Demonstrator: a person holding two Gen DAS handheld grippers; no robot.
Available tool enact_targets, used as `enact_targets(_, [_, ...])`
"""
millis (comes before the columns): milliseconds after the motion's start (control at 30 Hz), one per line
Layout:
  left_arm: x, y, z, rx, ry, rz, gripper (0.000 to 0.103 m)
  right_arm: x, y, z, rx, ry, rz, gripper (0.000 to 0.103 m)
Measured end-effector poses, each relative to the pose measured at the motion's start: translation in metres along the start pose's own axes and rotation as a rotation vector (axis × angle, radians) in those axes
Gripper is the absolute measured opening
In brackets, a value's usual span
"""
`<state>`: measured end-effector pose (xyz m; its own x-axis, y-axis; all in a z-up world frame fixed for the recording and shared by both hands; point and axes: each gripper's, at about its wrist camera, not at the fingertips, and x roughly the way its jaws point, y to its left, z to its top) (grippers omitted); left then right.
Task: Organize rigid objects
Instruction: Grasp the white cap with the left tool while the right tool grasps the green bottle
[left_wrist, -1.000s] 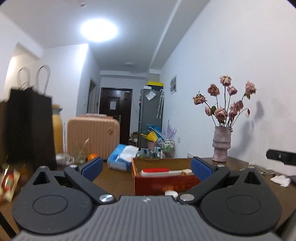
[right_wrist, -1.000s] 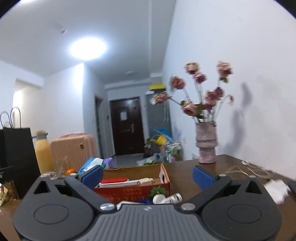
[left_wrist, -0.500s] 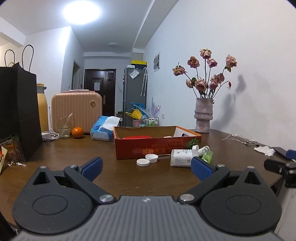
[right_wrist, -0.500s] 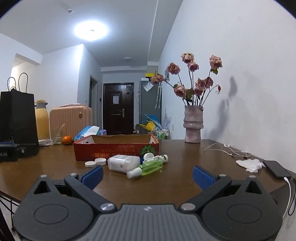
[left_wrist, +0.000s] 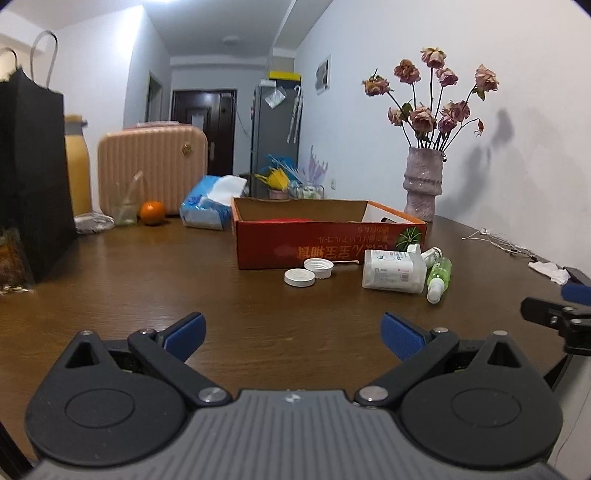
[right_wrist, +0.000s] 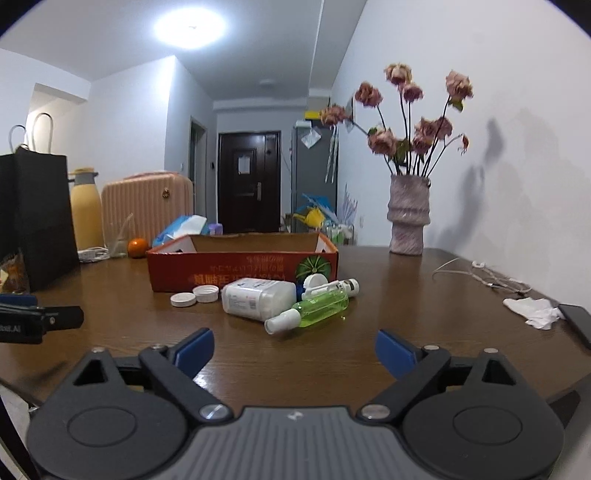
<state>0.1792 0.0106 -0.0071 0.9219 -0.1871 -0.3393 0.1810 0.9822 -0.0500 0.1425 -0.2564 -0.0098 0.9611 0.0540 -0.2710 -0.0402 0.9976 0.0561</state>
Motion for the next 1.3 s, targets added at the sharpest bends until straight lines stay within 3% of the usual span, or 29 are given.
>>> enact_targets(100, [0.027,0.004,0.01,-0.02,0.032,-0.015,0.099,0.023,-0.004,0.008,0.018,0.018,-0.001,0.089])
enact_targets(167, [0.048,0.007,0.017,-0.036,0.063,-0.028,0.088,0.039,-0.007,0.014,0.031,0.035,-0.004,0.087])
enact_targets(267, [0.083,0.011,0.029,-0.05,0.098,-0.067,0.085,0.064,-0.013,0.025,0.051,0.061,-0.004,0.086])
enact_targets(367, [0.117,0.012,0.041,-0.042,0.129,-0.089,0.081,0.094,-0.016,0.036,0.041,0.128,-0.015,0.085])
enact_targets(600, [0.192,0.019,0.056,-0.085,0.26,-0.14,0.072,0.162,-0.024,0.053,0.069,0.26,-0.021,0.071])
enact_targets(667, [0.205,0.017,0.055,-0.072,0.288,-0.149,0.063,0.182,-0.028,0.055,0.095,0.296,-0.023,0.068])
enact_targets(933, [0.216,0.022,0.053,-0.085,0.283,-0.193,0.019,0.218,-0.03,0.055,0.043,0.353,-0.041,0.041])
enact_targets(1133, [0.209,0.022,0.052,-0.089,0.269,-0.188,0.002,0.215,-0.041,0.052,0.015,0.386,-0.087,0.03])
enact_targets(1300, [0.189,0.016,0.047,-0.064,0.256,-0.171,0.002,0.196,-0.055,0.043,0.031,0.402,-0.116,0.03])
